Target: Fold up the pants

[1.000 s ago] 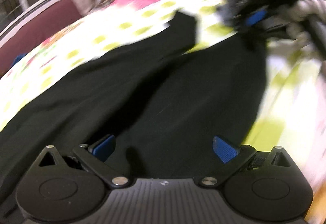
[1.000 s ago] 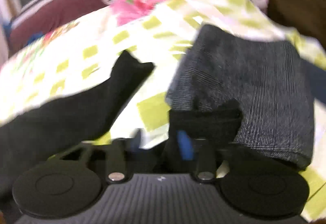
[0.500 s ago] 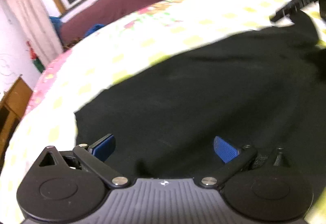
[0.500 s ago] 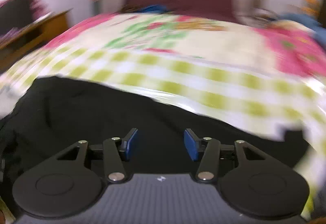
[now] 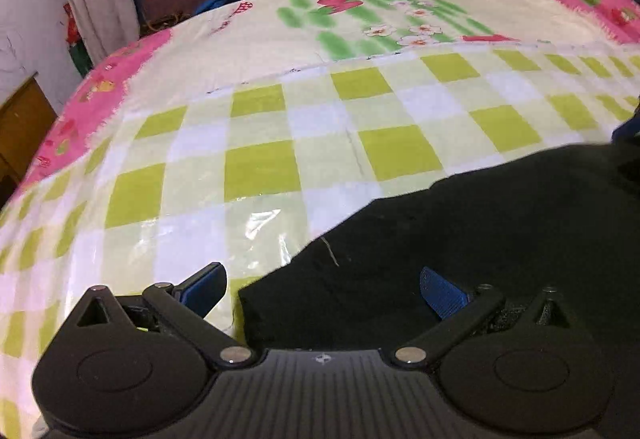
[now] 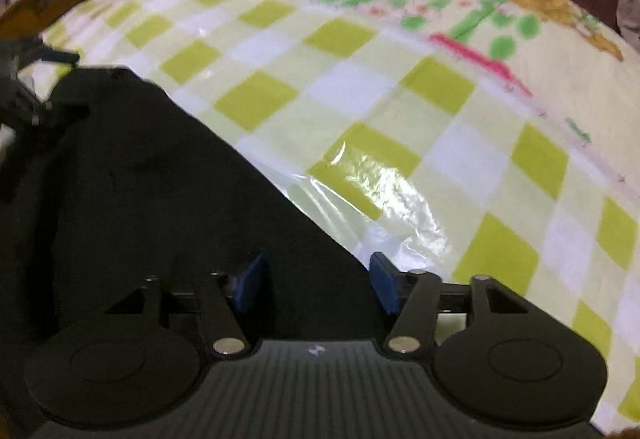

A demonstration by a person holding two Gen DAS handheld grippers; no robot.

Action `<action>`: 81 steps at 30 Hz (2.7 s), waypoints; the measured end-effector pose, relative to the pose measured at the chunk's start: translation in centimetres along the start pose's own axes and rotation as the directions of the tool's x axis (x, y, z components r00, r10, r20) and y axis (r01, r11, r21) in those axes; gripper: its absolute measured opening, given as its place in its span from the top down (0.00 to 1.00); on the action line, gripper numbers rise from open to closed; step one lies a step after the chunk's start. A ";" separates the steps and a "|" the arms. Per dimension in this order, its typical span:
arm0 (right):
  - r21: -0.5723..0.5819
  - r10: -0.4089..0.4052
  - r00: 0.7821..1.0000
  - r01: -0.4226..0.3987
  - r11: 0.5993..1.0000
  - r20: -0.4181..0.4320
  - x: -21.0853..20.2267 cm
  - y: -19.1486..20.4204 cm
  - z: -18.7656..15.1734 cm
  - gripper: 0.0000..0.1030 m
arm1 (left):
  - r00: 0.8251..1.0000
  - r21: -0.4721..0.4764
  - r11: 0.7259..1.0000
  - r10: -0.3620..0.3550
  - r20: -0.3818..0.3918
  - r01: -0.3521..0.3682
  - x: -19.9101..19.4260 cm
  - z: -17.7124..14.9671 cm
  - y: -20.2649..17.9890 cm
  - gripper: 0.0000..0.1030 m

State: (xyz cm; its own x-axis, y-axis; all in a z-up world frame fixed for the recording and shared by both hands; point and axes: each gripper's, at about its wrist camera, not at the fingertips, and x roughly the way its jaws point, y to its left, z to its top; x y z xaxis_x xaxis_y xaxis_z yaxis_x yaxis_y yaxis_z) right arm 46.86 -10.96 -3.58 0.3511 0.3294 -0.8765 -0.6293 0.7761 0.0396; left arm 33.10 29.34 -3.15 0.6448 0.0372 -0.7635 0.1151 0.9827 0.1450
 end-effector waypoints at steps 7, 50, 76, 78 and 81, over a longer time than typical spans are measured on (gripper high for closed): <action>0.075 -0.021 0.999 0.019 0.997 0.027 0.0 0.5 -1.1 0.57 | 0.996 -0.097 0.995 -0.031 -0.079 0.024 2.8 0.0 0.2 0.00; -0.371 0.104 0.968 -0.013 0.929 0.227 -11.4 31.2 -15.4 0.55 | 0.994 0.024 0.999 -0.027 0.102 0.025 -22.6 -21.0 -8.7 0.33; -0.354 0.206 0.953 -0.118 0.928 0.224 -7.0 39.7 -13.7 0.52 | 0.956 0.028 0.957 0.286 0.060 -0.288 -23.3 -23.6 -6.7 0.34; -0.324 0.201 0.950 -0.117 0.939 0.239 -7.5 39.0 -14.0 0.52 | 0.941 0.027 0.941 0.337 0.022 -0.337 -23.0 -23.6 -6.0 0.34; -0.226 0.189 0.942 -0.128 0.966 0.277 -9.3 36.4 -14.8 0.52 | 0.942 -0.027 0.944 0.330 0.056 -0.329 -24.7 -23.0 -6.0 0.35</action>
State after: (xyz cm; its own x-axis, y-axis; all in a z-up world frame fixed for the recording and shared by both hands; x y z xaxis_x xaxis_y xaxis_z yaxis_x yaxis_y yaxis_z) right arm 10.44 6.23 -1.08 0.4038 0.6065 -0.6850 -0.8094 0.5858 0.0416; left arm -0.95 26.75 0.38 0.6877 0.3491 -0.6365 -0.1239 0.9204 0.3709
